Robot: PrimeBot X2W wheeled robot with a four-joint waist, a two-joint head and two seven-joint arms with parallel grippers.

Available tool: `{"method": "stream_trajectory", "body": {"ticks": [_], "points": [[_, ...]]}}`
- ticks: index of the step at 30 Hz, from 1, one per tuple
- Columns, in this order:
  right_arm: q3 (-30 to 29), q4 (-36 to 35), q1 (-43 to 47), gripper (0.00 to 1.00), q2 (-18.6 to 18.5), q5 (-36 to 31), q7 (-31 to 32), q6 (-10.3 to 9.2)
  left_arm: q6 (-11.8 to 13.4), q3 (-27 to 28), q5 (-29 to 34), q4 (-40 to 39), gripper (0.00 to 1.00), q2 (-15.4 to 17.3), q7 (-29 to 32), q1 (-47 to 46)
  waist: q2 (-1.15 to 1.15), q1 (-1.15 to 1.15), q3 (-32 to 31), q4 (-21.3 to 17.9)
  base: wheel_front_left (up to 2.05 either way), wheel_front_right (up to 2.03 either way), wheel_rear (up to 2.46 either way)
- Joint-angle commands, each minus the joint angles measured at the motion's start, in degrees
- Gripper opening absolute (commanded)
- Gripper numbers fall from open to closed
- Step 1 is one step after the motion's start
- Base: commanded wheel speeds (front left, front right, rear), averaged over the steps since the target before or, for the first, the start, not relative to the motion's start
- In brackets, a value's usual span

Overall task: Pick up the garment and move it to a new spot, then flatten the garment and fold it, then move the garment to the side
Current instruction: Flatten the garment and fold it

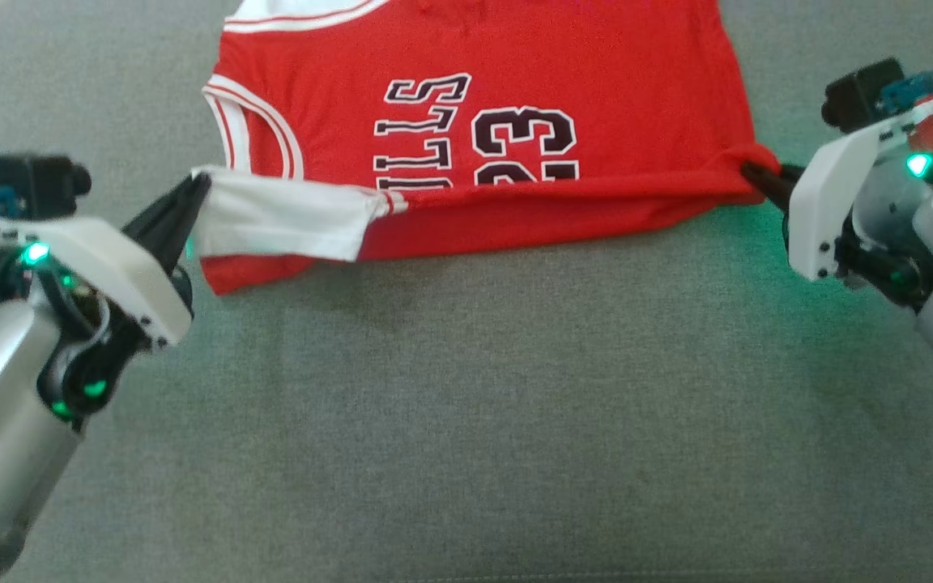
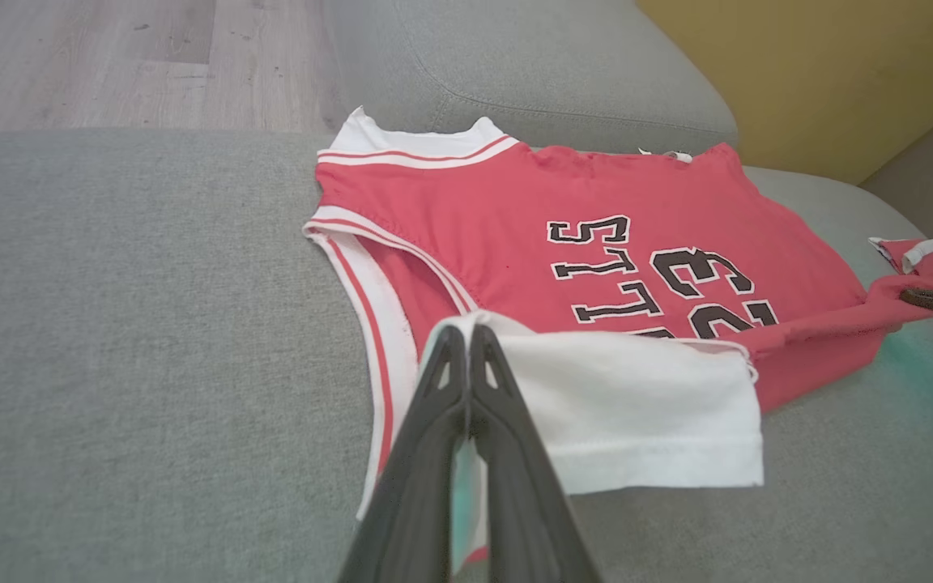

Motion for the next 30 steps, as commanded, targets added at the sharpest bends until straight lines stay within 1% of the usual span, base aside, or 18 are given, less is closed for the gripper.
{"method": "stream_trajectory", "body": {"ticks": [1, 11, 12, 13, 14, 15, 17, 19, 20, 22, 24, 26, 28, 30], "points": [[-0.24, -0.03, -1.48, 0.0, -0.1, -0.5, -0.48, -0.05, -0.53, 2.64, 0.72, 0.51, 0.0, 1.67, 0.39, -4.6, 0.0, -0.01, 0.97, 0.01, 0.0, 0.0, 0.0], [0.86, 4.14, -5.75, 0.0, 2.14, -1.27, -2.44, -0.05, -1.99, 0.28, 3.05, 9.57, 0.0, -1.93, 1.33, -12.1, 0.0, -0.01, 3.9, -0.34, 0.0, 0.0, 0.0], [0.86, 4.14, -5.75, 0.0, 2.14, -1.27, -2.44, -0.05, -1.99, 0.28, 3.05, 9.57, 0.0, -1.93, 1.33, -12.1, 0.0, -0.01, 3.9, -0.34, 0.0, 0.0, 0.0], [0.83, 4.72, -6.35, 0.24, 2.36, -1.88, -3.55, -0.05, -2.03, 0.09, 3.53, 10.46, 0.0, -2.37, 1.02, -12.94, 0.0, -0.01, 4.14, -0.34, 0.0, 0.0, 0.0], [0.66, 5.52, -6.79, 1.0, 2.72, -2.23, -4.44, -0.05, -1.77, 0.08, 4.32, 11.47, 0.7, -2.82, 0.06, -13.88, 0.0, -0.01, 4.34, -0.34, 0.0, 0.0, 0.0], [0.59, 6.02, -7.31, 1.0, 3.1, -2.73, -5.72, -0.05, -0.95, 0.38, 5.02, 12.76, 1.0, -3.39, -1.27, -14.8, 0.0, -0.01, 4.51, -0.36, 0.0, 0.0, 0.0], [-0.77, 7.66, -8.55, 1.0, 4.14, -3.54, -10.08, -0.05, 1.05, 1.99, 5.59, 15.42, 1.0, -4.97, -5.24, -16.55, 0.0, -0.01, 4.6, -0.59, 0.0, 0.0, 0.0], [-3.46, 11.48, -9.99, 1.0, 5.48, -5.52, -17.0, -0.05, 2.32, 4.53, 5.5, 17.35, 1.0, -6.81, -11.41, -18.03, 0.0, -0.01, 4.48, -0.8, 0.0, 0.0, 0.0], [-4.58, 13.35, -10.36, 1.0, 6.63, -6.53, -20.33, -0.05, 2.62, 5.56, 5.63, 18.15, 1.0, -7.61, -14.66, -18.53, 0.0, -0.01, 4.4, -0.85, 0.0, 0.0, 0.0], [-7.43, 16.66, -10.1, 1.0, 9.43, -6.38, -25.58, -0.05, 2.77, 6.63, 6.66, 19.5, 1.0, -8.78, -20.79, -18.94, 0.0, -0.01, 3.94, -0.92, 0.0, 0.0, 0.0], [-9.28, 19.1, -9.75, 1.0, 11.56, -6.81, -30.73, -0.05, 3.08, 6.81, 8.48, 20.48, 1.0, -9.43, -25.52, -18.66, 0.0, -0.01, 3.2, -1.05, 0.0, 0.0, 0.0], [-10.55, 20.66, -9.02, 1.0, 13.43, -6.98, -34.15, -0.05, 4.26, 7.06, 11.41, 20.32, 1.0, -9.49, -27.77, -17.86, 0.0, -0.01, 2.44, -1.24, 0.0, 0.0, 0.0], [-11.76, 21.63, -8.26, 1.0, 14.42, -7.45, -36.08, -0.05, 5.15, 8.31, 13.8, 18.51, 1.0, -9.99, -28.35, -16.03, 0.0, -0.01, 1.68, -1.12, 0.0, 0.0, 0.0], [-12.04, 21.59, -7.19, 1.0, 14.85, -9.29, -36.95, -0.05, 6.84, 12.21, 17.49, 13.8, 1.0, -10.67, -28.41, -13.2, 0.0, -0.01, 0.78, -0.8, 0.0, 0.0, 0.0]]}}
